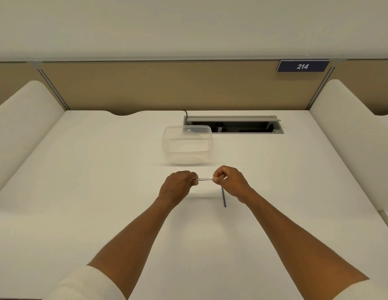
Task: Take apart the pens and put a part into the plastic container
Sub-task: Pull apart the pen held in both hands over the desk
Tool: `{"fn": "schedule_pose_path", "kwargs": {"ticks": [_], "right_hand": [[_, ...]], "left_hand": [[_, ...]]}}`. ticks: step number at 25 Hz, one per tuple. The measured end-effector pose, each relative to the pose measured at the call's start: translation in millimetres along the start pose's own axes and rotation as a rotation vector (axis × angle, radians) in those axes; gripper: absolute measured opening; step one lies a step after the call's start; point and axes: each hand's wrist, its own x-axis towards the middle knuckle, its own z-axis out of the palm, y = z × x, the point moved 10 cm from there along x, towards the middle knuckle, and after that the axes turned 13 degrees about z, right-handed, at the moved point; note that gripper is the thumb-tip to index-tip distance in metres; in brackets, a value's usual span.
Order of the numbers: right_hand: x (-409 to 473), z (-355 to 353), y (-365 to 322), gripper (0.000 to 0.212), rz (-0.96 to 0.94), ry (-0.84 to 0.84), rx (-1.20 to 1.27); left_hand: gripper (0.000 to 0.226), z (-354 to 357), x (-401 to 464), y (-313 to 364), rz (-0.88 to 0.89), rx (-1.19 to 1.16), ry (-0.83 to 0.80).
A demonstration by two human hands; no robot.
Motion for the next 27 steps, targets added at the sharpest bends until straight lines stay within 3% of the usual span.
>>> {"fn": "schedule_pose_path", "kwargs": {"ticks": [6, 12, 14, 17, 22, 27], "right_hand": [[0.9, -4.7, 0.1, 0.039, 0.079, -0.012, 0.013], [2.4, -9.3, -1.5, 0.011, 0.005, 0.023, 0.041], [1.8, -6.6, 2.6, 0.025, 0.044, -0.001, 0.089], [-0.8, -4.7, 4.8, 0.043, 0.055, 0.016, -0.031], [-5.6, -9.0, -0.5, 0.013, -0.034, 0.050, -0.013], [-6.4, -1.0, 4.6, 0.045, 0.061, 0.018, 0.013]], "left_hand": [[0.012, -5.5, 6.2, 0.8, -0.003, 0.008, 0.005], [0.012, -3.1, 6.6, -1.4, -0.020, -0.009, 0.000], [0.012, -2.5, 6.4, -0.1, -0.019, -0.006, -0.005], [0.012, -4.9, 6.3, 1.1, -0.017, -0.015, 0.000], [0.013, -5.6, 2.5, 1.3, -0.018, -0.022, -0.003], [0.013, -8.4, 3.5, 5.8, -0.012, -0.032, 0.006]]}}
